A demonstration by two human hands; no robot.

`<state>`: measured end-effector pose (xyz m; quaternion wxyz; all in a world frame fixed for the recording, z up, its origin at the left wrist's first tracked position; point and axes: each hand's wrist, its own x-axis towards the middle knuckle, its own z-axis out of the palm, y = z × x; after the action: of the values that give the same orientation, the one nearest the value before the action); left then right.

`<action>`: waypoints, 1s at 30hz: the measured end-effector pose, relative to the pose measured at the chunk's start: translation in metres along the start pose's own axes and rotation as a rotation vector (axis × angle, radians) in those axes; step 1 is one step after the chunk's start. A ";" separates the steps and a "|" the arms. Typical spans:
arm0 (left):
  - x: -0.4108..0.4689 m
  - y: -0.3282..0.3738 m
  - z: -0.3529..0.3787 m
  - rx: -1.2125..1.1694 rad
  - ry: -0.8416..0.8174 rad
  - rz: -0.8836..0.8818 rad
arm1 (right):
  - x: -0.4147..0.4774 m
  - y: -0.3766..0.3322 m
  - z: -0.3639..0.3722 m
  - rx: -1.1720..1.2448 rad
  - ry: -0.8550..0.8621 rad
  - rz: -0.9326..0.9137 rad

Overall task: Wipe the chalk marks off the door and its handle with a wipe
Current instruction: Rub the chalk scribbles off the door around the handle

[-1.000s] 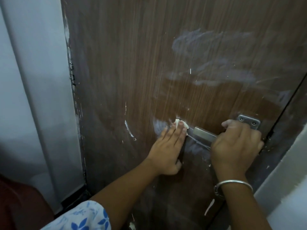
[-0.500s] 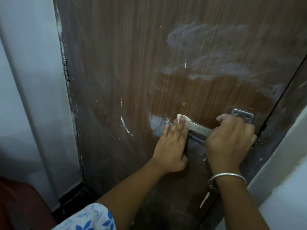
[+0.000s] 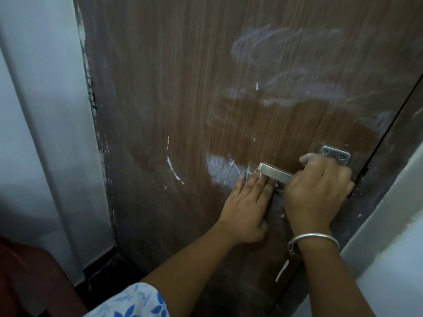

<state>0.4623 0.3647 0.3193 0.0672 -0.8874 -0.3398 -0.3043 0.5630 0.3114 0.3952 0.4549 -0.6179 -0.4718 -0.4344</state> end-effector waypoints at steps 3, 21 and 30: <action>0.005 -0.004 -0.002 -0.098 0.059 -0.141 | -0.001 0.000 -0.001 0.002 -0.009 -0.008; -0.018 -0.007 0.014 -0.035 -0.057 -0.037 | 0.000 0.000 -0.001 0.002 0.004 -0.002; -0.008 -0.041 -0.003 -0.116 -0.007 -0.274 | 0.000 0.000 -0.001 -0.010 -0.009 -0.006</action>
<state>0.4301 0.3903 0.3137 -0.0274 -0.8362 -0.4400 -0.3264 0.5629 0.3105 0.3953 0.4483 -0.6209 -0.4734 -0.4352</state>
